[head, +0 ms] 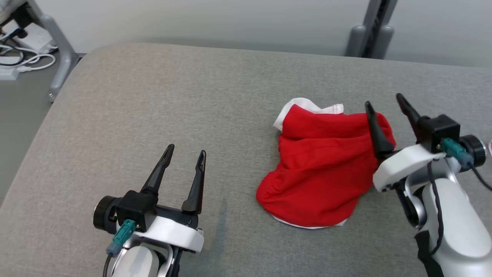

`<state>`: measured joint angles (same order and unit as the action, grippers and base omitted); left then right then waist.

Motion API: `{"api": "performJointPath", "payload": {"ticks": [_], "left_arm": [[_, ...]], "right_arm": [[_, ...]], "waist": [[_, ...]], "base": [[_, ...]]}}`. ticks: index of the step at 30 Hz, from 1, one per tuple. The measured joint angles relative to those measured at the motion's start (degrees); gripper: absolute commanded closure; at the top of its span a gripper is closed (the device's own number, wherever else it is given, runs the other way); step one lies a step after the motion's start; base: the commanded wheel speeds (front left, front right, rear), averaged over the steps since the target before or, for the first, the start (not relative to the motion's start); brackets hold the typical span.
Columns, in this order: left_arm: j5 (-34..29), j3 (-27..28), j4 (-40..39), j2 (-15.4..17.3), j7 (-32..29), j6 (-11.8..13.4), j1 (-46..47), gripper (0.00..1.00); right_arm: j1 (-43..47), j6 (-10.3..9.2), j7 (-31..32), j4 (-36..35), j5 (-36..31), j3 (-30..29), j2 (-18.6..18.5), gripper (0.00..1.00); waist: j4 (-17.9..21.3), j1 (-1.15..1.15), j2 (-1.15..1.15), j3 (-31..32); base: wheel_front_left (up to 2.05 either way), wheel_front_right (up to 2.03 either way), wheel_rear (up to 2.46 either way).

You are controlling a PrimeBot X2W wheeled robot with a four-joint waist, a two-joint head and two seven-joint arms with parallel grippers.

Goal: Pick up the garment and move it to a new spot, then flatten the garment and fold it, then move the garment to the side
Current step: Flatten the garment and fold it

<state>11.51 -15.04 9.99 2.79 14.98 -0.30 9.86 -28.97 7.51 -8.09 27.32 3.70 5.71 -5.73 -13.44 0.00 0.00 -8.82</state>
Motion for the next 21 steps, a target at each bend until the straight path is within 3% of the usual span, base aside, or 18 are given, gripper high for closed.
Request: {"api": "performJointPath", "payload": {"ticks": [10,21], "left_arm": [[0.8,1.0,2.7,0.0,0.0,0.0,1.2,0.0],[4.9,-4.7,21.7,0.0,-1.3,-3.3,7.9,0.0]], "right_arm": [[12.1,0.0,-3.1,-15.1,4.7,-1.5,0.1,0.0],[14.3,0.0,-2.1,-20.6,3.8,-3.6,1.2,0.0]], "waist": [[5.9,0.0,0.0,0.7],[12.7,0.0,0.0,-1.4]], "base": [[0.0,0.0,0.0],[0.0,0.0,0.0]]}}
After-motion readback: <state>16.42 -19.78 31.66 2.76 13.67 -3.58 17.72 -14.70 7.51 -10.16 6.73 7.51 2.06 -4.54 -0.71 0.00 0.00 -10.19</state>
